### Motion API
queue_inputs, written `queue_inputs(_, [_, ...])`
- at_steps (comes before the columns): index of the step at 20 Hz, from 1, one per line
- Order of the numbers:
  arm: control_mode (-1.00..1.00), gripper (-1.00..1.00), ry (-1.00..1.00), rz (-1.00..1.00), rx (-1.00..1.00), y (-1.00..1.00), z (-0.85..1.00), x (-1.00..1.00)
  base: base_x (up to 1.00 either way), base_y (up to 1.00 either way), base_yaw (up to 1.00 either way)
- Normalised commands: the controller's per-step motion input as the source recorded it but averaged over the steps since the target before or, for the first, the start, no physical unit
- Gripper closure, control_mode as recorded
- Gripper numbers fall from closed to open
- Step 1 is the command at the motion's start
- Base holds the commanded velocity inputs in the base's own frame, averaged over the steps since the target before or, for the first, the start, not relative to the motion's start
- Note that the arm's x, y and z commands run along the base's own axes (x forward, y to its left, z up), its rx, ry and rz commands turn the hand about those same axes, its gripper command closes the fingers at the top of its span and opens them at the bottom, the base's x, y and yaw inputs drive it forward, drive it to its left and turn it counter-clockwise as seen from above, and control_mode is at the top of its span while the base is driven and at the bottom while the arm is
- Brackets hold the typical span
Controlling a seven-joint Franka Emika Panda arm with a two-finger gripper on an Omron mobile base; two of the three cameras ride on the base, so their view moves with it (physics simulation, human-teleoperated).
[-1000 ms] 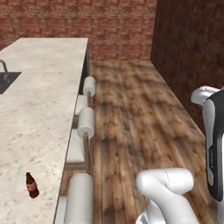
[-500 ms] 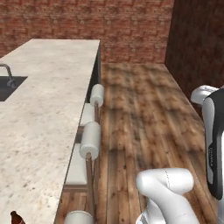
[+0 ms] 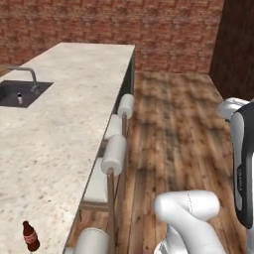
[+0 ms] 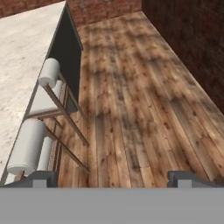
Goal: Place the large bottle from the dining counter next to the other large bottle outside the sink, and place the small bottle from the dining counter next to the other small bottle inside the sink.
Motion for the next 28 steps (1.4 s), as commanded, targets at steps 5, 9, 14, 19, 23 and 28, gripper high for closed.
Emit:
queue_inputs(5, [1.00, -1.00, 0.00, 0.00, 0.00, 0.00, 0.00, 0.00, -0.20, 0.06, 0.23])
queue_inputs(9, [1.00, -1.00, 0.00, 0.00, 0.00, 0.00, 0.00, 0.00, -0.50, 0.28, 0.18])
queue_inputs(14, [1.00, -1.00, 0.00, 0.00, 0.00, 0.00, 0.00, 0.00, 0.06, 0.11, 0.19])
queue_inputs(19, [1.00, -1.00, 0.00, 0.00, 0.00, 0.00, 0.00, 0.00, 0.00, 0.00, 0.25])
queue_inputs(23, [1.00, -1.00, 0.00, 0.00, 0.00, 0.00, 0.00, 0.00, -0.01, 0.00, 0.25])
queue_inputs(28, [1.00, -1.00, 0.00, 0.00, 0.00, 0.00, 0.00, 0.00, -0.04, 0.00, 0.25])
